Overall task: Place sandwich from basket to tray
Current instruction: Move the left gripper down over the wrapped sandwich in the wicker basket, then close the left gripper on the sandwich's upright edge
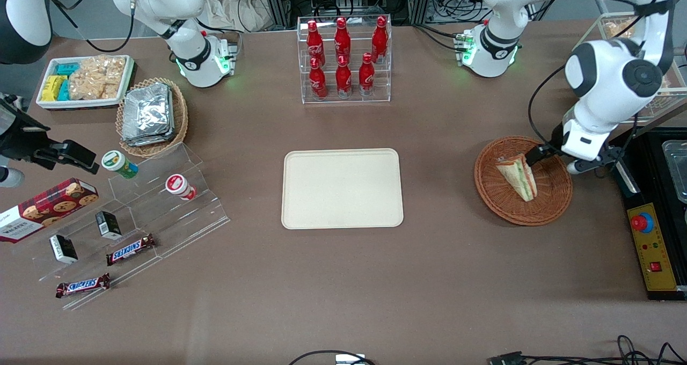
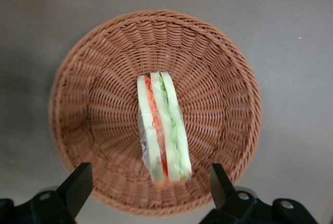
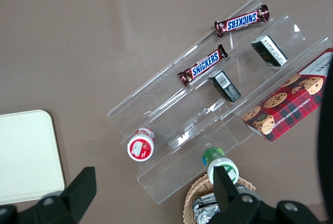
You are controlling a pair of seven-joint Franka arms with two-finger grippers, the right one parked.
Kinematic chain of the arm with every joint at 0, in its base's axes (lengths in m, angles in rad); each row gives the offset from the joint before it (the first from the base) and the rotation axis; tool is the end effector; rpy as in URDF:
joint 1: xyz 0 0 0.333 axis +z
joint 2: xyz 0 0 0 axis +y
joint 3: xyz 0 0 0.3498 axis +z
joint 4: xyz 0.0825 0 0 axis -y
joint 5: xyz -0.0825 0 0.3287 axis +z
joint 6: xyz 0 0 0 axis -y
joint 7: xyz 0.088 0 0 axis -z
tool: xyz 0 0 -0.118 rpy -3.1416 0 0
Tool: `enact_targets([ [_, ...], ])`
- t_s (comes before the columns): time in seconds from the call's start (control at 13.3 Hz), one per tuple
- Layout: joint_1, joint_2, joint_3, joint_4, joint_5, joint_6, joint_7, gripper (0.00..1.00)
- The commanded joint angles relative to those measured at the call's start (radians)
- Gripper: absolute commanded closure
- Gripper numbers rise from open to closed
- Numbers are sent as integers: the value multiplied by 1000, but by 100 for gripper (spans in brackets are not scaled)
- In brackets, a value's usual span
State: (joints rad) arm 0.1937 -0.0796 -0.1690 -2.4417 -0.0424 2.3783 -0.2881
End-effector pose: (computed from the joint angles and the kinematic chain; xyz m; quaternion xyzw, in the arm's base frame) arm 0.4340 0.0094 0.3954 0.9852 0.1710 0.0065 0.0090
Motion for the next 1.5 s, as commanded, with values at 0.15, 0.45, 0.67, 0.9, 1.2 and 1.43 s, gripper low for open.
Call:
enact_targets([
  [0.15, 1, 167, -12, 4, -2, 143, -49, 0],
  [0.45, 0, 248, -12, 1, 1, 183, -51, 0],
  [0.67, 0, 270, -12, 3, 4, 185, -49, 7],
  [0.9, -2, 267, -14, 3, 7, 183, -48, 78],
  [1.2, -2, 213, -15, 13, 7, 100, -46, 87],
  [1.43, -2, 89, -20, 91, 9, -138, -43, 87],
])
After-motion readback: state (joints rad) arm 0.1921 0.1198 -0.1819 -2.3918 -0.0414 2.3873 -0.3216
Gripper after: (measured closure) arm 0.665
